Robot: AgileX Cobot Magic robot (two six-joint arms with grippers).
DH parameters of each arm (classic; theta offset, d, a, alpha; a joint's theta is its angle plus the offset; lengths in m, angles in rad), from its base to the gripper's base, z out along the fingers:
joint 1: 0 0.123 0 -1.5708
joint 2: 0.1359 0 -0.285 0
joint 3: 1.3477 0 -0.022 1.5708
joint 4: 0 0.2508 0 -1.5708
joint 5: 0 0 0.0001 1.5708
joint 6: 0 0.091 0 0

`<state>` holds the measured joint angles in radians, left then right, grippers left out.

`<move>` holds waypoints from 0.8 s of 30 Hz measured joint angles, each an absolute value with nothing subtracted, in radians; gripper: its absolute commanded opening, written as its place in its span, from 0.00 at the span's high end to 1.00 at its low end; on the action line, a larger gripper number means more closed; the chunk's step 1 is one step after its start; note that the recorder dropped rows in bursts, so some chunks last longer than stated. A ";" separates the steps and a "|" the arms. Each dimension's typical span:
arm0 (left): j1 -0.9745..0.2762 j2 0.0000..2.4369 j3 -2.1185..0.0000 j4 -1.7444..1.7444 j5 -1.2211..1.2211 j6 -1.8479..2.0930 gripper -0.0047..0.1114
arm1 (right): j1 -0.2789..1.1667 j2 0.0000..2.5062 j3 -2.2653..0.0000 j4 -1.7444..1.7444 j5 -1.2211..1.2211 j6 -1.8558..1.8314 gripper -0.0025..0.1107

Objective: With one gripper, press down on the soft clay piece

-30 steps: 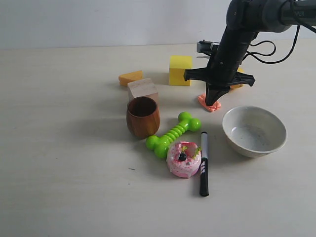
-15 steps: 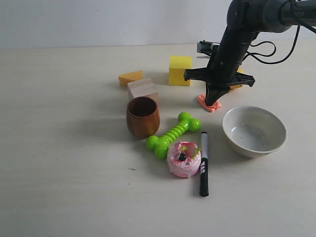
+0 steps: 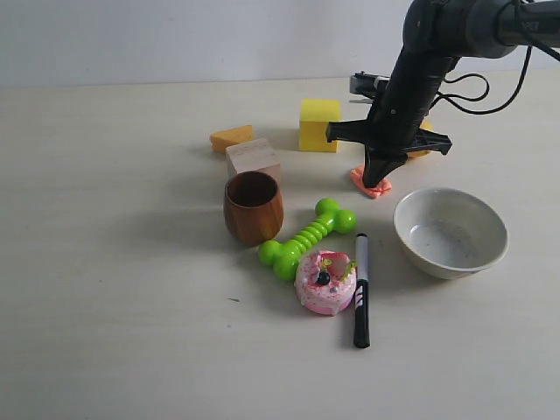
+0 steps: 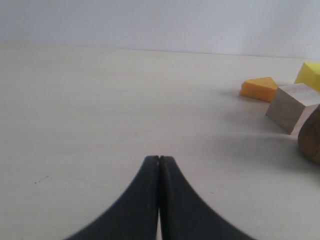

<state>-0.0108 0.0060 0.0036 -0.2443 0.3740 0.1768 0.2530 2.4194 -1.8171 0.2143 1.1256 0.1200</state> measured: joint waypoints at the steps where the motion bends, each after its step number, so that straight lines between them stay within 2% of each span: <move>1: -0.011 0.006 0.004 -0.244 0.374 0.177 0.96 | 0.253 2.419 -1.817 0.215 1.126 0.120 0.98; 24: -0.011 0.006 0.004 -0.244 0.374 0.177 0.96 | 0.251 2.425 -1.821 0.224 1.135 0.120 0.98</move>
<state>-0.0108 0.0060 0.0036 -0.2443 0.3740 0.1768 0.2511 2.4253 -1.8211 0.2242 1.1355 0.1200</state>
